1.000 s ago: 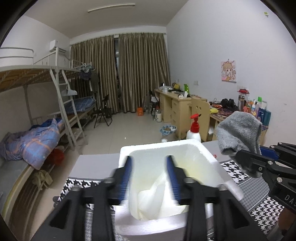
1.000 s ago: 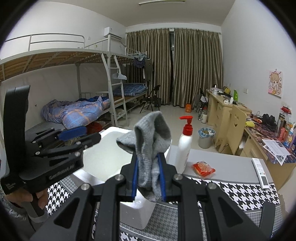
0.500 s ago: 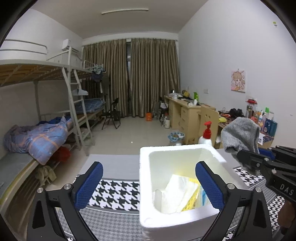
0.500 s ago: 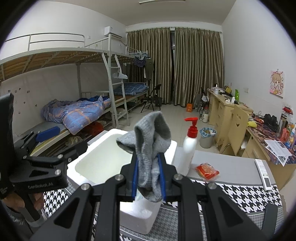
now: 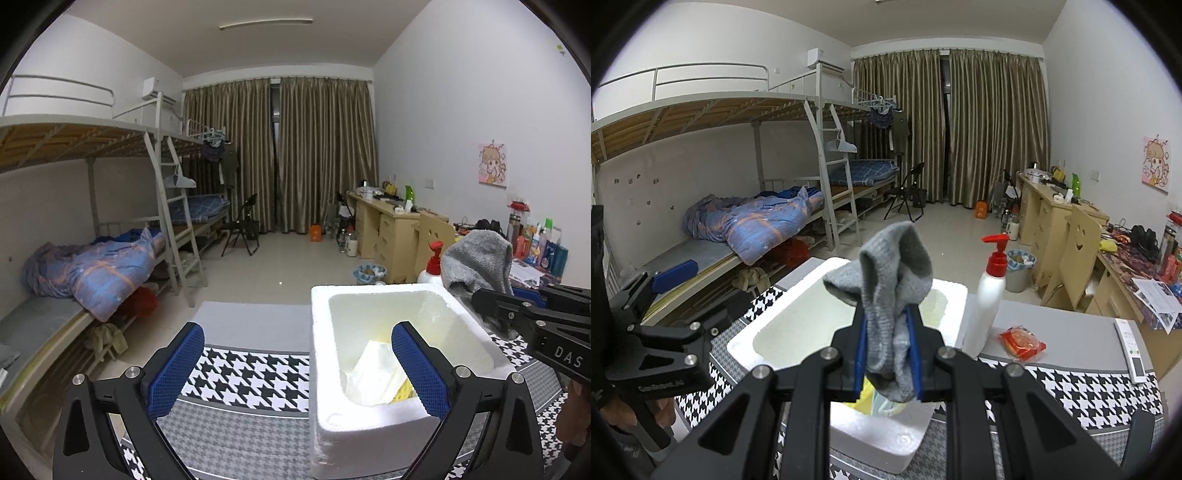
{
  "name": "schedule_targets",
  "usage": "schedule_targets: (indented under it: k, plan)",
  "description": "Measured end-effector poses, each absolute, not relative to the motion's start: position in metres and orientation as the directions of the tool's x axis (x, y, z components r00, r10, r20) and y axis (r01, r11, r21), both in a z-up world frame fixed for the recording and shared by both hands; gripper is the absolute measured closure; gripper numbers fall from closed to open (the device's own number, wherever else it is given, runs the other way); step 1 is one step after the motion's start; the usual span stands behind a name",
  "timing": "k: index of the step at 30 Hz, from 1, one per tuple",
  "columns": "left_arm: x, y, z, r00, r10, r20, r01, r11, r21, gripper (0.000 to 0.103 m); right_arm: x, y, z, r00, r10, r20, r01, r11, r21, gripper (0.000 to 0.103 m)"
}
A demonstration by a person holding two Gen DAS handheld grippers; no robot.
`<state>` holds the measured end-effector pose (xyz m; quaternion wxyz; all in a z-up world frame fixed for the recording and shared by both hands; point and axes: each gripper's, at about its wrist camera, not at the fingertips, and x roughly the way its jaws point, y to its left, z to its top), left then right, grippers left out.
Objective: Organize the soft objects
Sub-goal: 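Lower the grey sock into the foam box and open the right tool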
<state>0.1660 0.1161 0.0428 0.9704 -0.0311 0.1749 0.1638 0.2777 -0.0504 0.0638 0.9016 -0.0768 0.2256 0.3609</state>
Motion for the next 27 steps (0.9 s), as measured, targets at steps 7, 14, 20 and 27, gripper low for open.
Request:
schedule_targets:
  k: [7,14,20,27]
  plan:
    - [0.162,0.120,0.042,0.875,0.334,-0.350,-0.356,0.935,0.001,0.001,0.283,-0.043,0.063,0.622,0.620,-0.478,-0.692,0.721,0.035,0.079]
    - [0.157,0.124,0.039,0.869,0.354,-0.347,-0.374,0.927,0.009,0.001,0.289,-0.035,0.059,0.609,0.618,-0.497,-0.697,0.716,0.037,0.079]
    - [0.152,0.127,0.038,0.867,0.361,-0.344,-0.383,0.924,0.005,0.001,0.293,-0.026,0.052,0.597,0.606,-0.525,-0.696,0.717,0.037,0.054]
    - [0.149,0.131,0.040,0.865,0.367,-0.341,-0.389,0.921,0.005,0.001,0.287,-0.032,0.054,0.600,0.609,-0.518,-0.691,0.721,0.048,0.042]
